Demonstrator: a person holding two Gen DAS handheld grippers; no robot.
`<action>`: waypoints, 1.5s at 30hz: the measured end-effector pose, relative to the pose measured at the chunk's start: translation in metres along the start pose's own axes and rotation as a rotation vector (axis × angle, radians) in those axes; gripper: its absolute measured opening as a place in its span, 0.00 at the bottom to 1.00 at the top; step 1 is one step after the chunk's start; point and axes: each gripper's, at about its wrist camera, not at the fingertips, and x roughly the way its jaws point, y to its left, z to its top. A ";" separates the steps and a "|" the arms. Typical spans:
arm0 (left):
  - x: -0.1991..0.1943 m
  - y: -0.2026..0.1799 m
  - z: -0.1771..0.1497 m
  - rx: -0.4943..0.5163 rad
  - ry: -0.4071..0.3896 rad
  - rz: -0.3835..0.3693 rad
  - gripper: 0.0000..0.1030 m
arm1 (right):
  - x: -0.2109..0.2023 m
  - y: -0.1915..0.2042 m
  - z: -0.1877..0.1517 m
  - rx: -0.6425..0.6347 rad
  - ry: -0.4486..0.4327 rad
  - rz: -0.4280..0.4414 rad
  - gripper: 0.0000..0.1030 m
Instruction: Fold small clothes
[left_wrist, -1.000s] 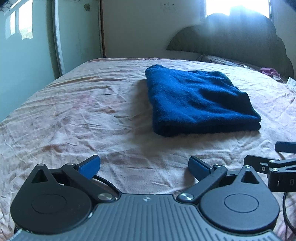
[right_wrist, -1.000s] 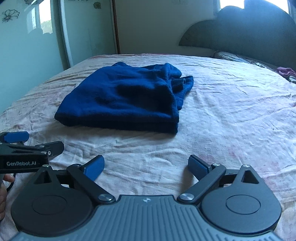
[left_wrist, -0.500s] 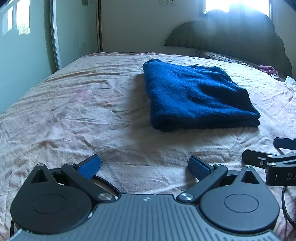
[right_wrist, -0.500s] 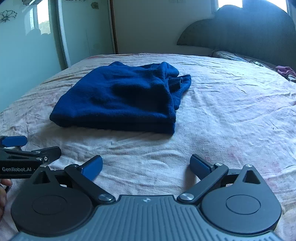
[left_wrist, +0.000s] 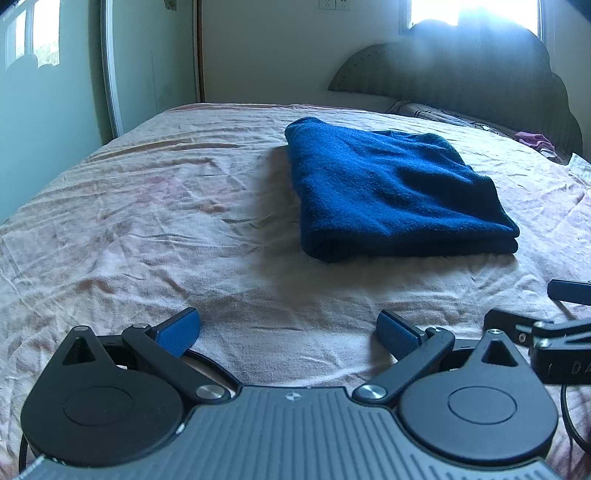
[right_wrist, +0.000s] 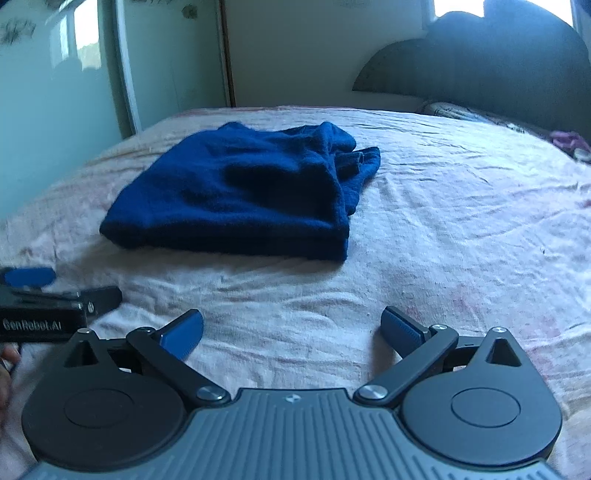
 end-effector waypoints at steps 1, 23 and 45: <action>0.000 0.000 0.000 0.001 0.000 0.001 1.00 | 0.001 0.001 0.000 -0.006 0.002 -0.005 1.00; 0.000 0.000 0.000 0.000 0.000 0.000 1.00 | -0.003 -0.010 0.000 0.061 -0.025 0.022 1.00; -0.003 0.000 -0.001 0.000 -0.003 0.011 1.00 | 0.000 -0.001 -0.002 0.017 -0.005 -0.069 1.00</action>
